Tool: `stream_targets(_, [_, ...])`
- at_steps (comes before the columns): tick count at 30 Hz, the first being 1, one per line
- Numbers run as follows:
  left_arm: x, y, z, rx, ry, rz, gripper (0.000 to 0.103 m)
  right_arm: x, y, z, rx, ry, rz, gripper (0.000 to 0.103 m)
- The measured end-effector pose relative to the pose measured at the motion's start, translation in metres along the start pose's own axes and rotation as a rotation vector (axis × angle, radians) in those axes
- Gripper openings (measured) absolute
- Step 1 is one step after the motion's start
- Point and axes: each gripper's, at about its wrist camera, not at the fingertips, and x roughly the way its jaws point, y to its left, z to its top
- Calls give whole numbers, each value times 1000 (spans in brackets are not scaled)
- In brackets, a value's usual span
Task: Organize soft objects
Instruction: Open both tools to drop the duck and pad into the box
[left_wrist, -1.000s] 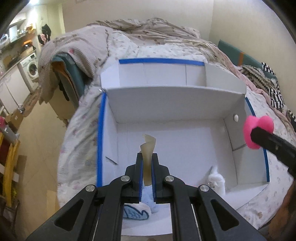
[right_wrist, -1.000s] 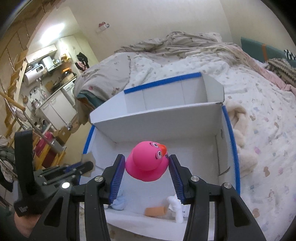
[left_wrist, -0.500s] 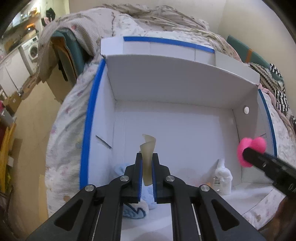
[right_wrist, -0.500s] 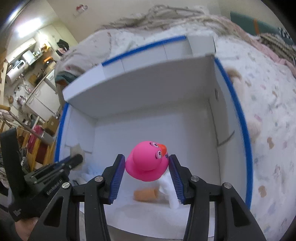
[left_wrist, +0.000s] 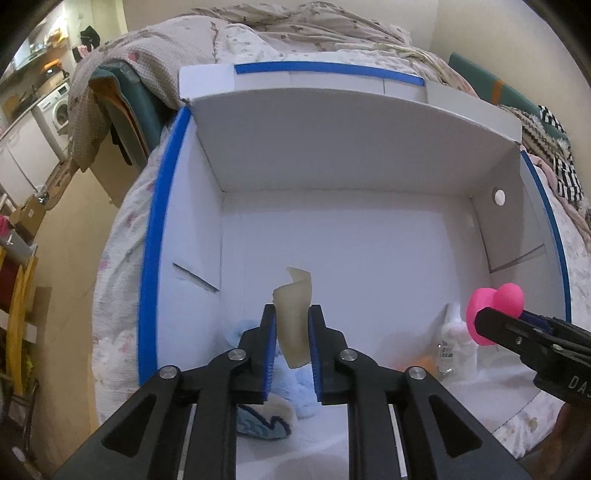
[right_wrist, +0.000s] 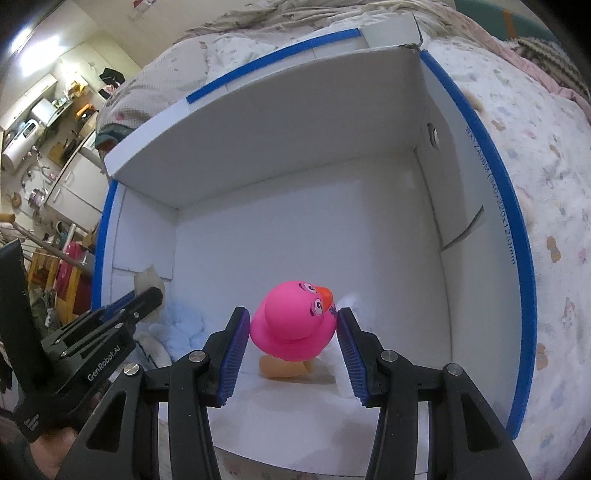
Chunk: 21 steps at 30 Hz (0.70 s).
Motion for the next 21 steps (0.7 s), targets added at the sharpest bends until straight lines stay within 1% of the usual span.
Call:
stream_targets(4, [3,-2,-2,-5,5,-16,16,2,0,1,6,7,-5,51])
stream_targets(6, [3,-4,-3,3,3,-13,23,2,-1,2,12,9,-1,51])
stream_targets(9, [2,-5,-3,9,-1,-11,25,2,-2,2,18,6,1,51])
stream_targets(12, [2,-7,-5,17,3,-8,30,2,-3,3,22,1,-3,52])
stream_targets(13, [2,-7,-5,18,3,-8,31,2,-3,3,24,-2,-2,53])
stream_targets(14, [2,-7,-5,19,3,-7,32,1,-3,3,26,-4,-1,57])
stream_targets(15, [2,-7,-5,21,3,-7,37,1,-4,3,28,-6,0,60])
stream_targets(16, [1,-8,-5,23,3,-8,42,0,-4,3,29,-8,2,62])
stream_targets(17, [1,-8,-5,25,3,-8,50,0,-4,3,31,-9,4,63])
stream_targets(18, [0,-9,-5,27,1,-4,54,0,-4,3,33,-9,8,66])
stream_targets(19, [-1,-10,-5,28,-5,0,55,0,-4,3,35,-9,10,69])
stream_targets(21, [-4,-11,-5,32,-20,4,59,-2,-4,3,39,-18,23,79])
